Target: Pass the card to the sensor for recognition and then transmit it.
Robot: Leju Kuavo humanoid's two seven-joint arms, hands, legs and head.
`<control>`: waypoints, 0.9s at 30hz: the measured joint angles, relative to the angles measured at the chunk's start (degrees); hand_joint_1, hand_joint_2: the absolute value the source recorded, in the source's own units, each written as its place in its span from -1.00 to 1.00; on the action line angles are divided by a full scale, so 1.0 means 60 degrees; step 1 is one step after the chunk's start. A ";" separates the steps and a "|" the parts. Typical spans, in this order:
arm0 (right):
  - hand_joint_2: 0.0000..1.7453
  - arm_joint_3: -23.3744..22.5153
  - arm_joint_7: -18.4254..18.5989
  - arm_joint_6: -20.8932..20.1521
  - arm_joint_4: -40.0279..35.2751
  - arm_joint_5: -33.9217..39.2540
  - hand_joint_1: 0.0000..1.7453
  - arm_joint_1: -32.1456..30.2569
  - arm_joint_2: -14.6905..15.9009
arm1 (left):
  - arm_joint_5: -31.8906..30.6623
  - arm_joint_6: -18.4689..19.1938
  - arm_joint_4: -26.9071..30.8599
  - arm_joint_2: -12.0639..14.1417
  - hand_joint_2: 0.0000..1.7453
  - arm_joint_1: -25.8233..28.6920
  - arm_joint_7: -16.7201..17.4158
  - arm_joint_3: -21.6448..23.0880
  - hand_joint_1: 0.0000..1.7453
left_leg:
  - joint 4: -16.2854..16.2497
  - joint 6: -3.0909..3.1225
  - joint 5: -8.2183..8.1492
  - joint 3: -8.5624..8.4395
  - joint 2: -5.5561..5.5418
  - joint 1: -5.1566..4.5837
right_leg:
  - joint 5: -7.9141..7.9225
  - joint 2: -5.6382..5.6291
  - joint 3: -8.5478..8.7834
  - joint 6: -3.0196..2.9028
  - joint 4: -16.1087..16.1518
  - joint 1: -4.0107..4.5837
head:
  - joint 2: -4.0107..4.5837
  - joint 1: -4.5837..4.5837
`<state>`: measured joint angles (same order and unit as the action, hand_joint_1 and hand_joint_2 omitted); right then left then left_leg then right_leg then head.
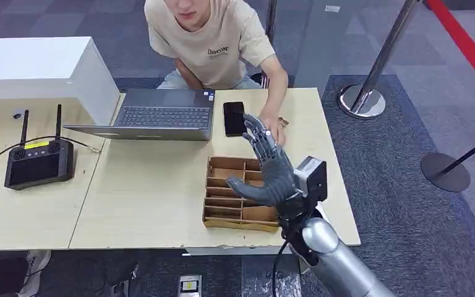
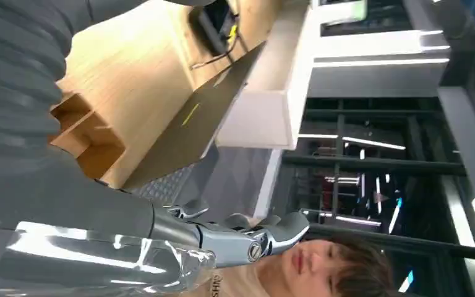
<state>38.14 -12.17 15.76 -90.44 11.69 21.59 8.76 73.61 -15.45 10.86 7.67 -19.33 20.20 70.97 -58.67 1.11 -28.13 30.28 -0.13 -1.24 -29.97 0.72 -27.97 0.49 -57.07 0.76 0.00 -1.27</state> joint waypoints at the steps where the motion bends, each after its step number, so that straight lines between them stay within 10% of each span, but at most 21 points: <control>1: 1.00 0.0022 0.0094 0.0186 0.0036 -0.0387 -1.00 0.0001 0.0000 | 0.0000 -0.0007 0.0000 0.0000 -1.00 0.0002 0.0000 0.0004 -1.00 | 0.0000 0.0000 0.0000 0.0000 0.0000 0.0000 | 0.0000 0.0000 -0.0001 0.0000 0.0000 0.0000 | 0.0000 0.0000; 8: 1.00 0.0193 0.0389 0.1540 0.0163 -0.3115 -1.00 -0.0113 0.0000 | -0.0058 -0.0011 0.0000 -0.0007 -1.00 0.0020 0.0000 0.0015 -1.00 | 0.0000 0.0000 0.0000 -0.0001 0.0000 0.0000 | 0.0000 0.0000 -0.0001 0.0000 0.0001 0.0000 | 0.0000 0.0000; 27: 1.00 0.0331 0.1815 0.2641 0.0361 -0.7239 -1.00 -0.1032 0.0335 | -0.0499 0.0259 0.0000 -0.0047 -1.00 0.0148 0.0106 0.0142 -1.00 | 0.0000 0.0000 0.0000 -0.0002 0.0001 0.0000 | 0.0000 0.0000 -0.0002 0.0000 0.0003 0.0000 | 0.0000 0.0000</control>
<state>40.13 -1.28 31.61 -88.28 -31.75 15.40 10.78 70.62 -13.90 10.86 7.39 -18.45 20.83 71.82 -58.67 1.11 -28.13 30.27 -0.12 -1.24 -29.97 0.72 -27.98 0.49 -57.05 0.76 0.00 -1.27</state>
